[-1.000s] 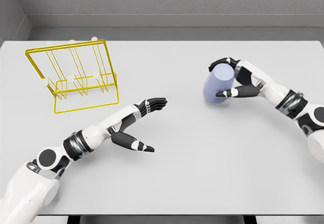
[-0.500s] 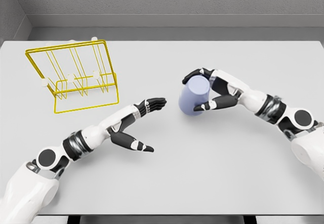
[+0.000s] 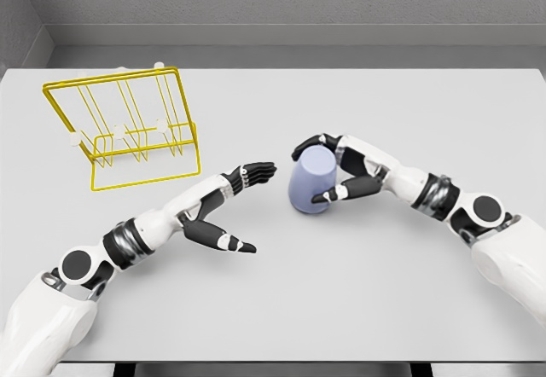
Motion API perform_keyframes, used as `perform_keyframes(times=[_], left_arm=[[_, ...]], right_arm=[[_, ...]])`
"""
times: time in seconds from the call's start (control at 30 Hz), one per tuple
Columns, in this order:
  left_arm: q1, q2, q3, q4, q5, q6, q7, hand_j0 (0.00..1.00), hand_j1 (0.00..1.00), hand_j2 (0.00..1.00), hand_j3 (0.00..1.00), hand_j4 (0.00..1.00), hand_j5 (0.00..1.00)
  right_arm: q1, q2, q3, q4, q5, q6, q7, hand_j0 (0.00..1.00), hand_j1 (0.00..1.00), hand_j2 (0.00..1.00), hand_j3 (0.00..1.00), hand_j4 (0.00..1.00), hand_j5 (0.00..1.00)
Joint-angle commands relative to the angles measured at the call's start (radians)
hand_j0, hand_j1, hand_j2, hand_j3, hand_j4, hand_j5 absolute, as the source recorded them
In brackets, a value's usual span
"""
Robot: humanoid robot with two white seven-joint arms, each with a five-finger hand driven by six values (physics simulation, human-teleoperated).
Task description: Place the cup on the cup holder with both arms
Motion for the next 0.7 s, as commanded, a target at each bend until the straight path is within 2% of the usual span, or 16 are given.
perform_keyframes(times=[0.0,0.33,0.43,0.47,0.5,0.57,0.6,0.67], left_arm=[[0.000,0.001,0.000,0.000,0.007,0.000,0.000,1.00,1.00,1.00,1.00,1.00,1.00],[-0.006,-0.025,0.029,0.063,0.007,0.002,0.000,1.00,1.00,1.00,1.00,1.00,1.00],[-0.008,-0.039,0.031,0.076,-0.001,0.003,0.000,1.00,1.00,1.00,1.00,1.00,1.00],[-0.009,-0.039,0.031,0.083,-0.001,0.005,0.000,1.00,1.00,1.00,1.00,1.00,1.00],[-0.017,-0.042,0.031,0.090,-0.004,0.005,0.000,1.00,1.00,1.00,1.00,1.00,1.00],[-0.041,-0.084,0.031,0.155,-0.005,0.002,0.000,1.00,1.00,1.00,1.00,1.00,1.00],[-0.043,-0.085,0.031,0.156,-0.004,0.002,0.000,1.00,1.00,1.00,1.00,1.00,1.00],[-0.043,-0.084,0.033,0.158,-0.004,0.003,0.000,1.00,1.00,1.00,1.00,1.00,1.00]], right_arm=[[0.000,0.008,0.008,0.011,-0.008,0.001,0.000,0.65,0.65,0.65,0.65,0.65,0.65],[-0.002,0.029,0.031,0.035,-0.005,0.005,0.000,0.68,0.68,0.68,0.68,0.68,0.68],[-0.002,0.035,0.033,0.035,0.012,0.008,0.000,0.78,0.78,0.78,0.78,0.78,0.78],[-0.002,0.035,0.033,0.037,0.034,0.008,0.000,0.87,0.87,0.87,0.87,0.87,0.87],[-0.002,0.035,0.033,0.037,0.037,0.008,0.000,0.90,0.90,0.90,0.90,0.90,0.90],[-0.002,0.037,0.033,0.037,0.040,0.007,0.000,0.96,0.96,0.96,0.96,0.96,0.96],[-0.002,0.037,0.033,0.037,0.052,0.005,0.000,1.00,1.00,1.00,1.00,1.00,1.00],[-0.003,0.035,0.031,0.048,0.071,0.001,0.000,1.00,1.00,1.00,1.00,1.00,1.00]])
